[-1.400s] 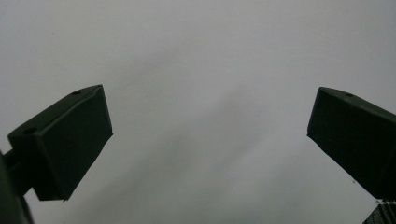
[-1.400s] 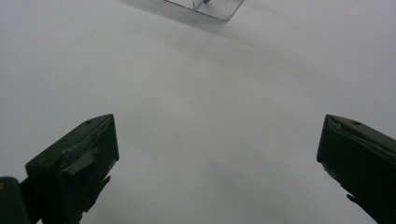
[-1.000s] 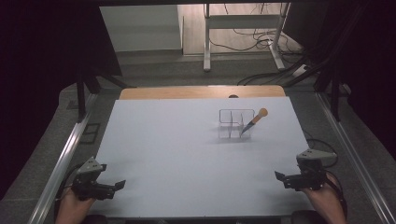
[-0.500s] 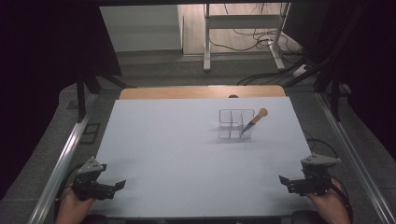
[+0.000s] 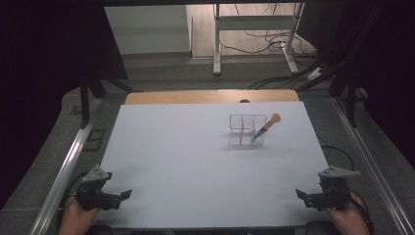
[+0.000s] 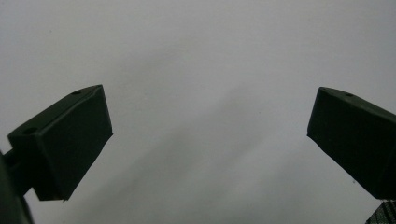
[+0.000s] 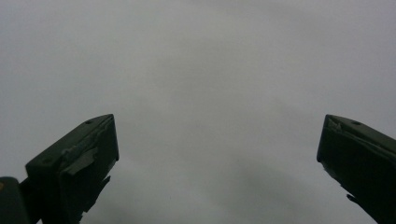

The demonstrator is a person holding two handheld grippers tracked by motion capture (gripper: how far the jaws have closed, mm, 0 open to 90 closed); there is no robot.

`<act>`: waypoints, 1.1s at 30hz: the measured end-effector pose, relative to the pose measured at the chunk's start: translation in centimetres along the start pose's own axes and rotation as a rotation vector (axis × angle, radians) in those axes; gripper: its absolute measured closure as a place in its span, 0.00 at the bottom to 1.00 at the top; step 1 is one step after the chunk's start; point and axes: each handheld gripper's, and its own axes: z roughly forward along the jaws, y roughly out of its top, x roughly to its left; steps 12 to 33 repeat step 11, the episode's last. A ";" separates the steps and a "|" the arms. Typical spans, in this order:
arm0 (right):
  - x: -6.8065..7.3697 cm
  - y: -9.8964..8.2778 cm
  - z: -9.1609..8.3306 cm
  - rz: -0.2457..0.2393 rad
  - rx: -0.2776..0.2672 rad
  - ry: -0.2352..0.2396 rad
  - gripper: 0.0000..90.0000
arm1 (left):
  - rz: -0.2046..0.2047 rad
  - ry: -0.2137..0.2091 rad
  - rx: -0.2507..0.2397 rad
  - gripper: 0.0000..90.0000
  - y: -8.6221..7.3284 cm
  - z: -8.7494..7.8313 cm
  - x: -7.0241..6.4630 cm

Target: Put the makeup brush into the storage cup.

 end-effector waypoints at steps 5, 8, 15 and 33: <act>0.0 -0.4 0.1 0.006 0.012 0.004 0.00 | 0.000 0.000 0.001 0.00 0.0 0.0 0.0; 0.0 -0.6 0.1 0.006 0.014 0.007 0.00 | 0.001 0.000 0.001 0.00 0.0 0.0 0.0; 0.0 -0.6 0.1 0.001 0.016 0.005 0.00 | 0.002 0.000 0.000 0.00 0.1 0.1 0.0; 0.0 -0.6 0.1 0.001 0.016 0.005 0.00 | 0.002 0.000 0.000 0.00 0.1 0.1 0.0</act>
